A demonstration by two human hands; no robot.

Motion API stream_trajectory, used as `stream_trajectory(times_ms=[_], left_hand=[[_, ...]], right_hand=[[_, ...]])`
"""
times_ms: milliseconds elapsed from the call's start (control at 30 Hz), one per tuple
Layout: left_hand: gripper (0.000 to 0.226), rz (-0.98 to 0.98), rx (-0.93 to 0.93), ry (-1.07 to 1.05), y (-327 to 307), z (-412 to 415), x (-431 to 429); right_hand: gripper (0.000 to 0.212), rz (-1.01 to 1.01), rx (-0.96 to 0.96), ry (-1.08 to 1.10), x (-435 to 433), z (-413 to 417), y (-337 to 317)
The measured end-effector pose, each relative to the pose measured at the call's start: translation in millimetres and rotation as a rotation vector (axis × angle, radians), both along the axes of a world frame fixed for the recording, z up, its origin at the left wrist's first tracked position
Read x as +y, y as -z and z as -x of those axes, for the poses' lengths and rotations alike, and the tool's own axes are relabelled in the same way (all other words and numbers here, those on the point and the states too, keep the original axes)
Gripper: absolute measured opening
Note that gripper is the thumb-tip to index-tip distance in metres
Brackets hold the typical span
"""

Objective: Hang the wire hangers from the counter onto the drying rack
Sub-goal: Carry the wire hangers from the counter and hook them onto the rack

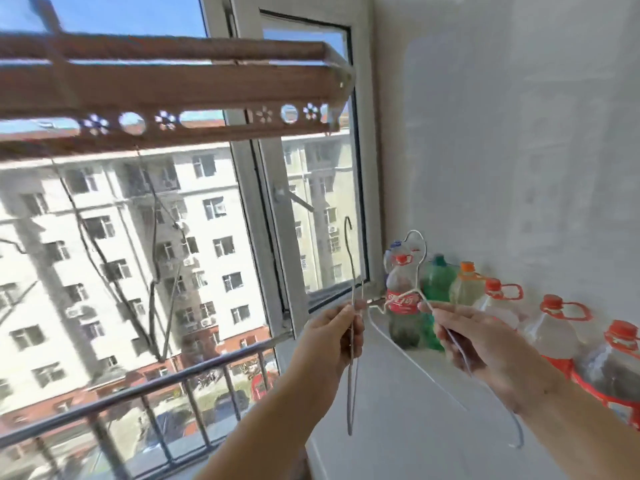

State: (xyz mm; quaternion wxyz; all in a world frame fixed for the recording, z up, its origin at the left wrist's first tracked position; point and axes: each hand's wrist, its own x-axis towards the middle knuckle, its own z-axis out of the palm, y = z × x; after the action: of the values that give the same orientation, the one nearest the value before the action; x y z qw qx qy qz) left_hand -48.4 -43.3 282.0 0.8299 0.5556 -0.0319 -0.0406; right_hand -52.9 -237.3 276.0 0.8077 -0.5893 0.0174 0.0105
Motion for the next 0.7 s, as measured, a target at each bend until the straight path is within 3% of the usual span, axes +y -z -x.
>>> stream_trajectory(times_ms=[200,367,700], left_hand=[[0.02,0.057,-0.191,-0.189,-65,-3,36],[0.019,0.06,-0.333,-0.327,-101,-10,50],[0.022,0.053,-0.371,-0.469,-120,-51,70]], right_hand=[[0.018,-0.052,-0.191,-0.182,60,-32,-66],[0.02,0.023,-0.344,-0.198,98,-49,-126],[0.014,0.05,-0.328,-0.159,137,-97,-153]])
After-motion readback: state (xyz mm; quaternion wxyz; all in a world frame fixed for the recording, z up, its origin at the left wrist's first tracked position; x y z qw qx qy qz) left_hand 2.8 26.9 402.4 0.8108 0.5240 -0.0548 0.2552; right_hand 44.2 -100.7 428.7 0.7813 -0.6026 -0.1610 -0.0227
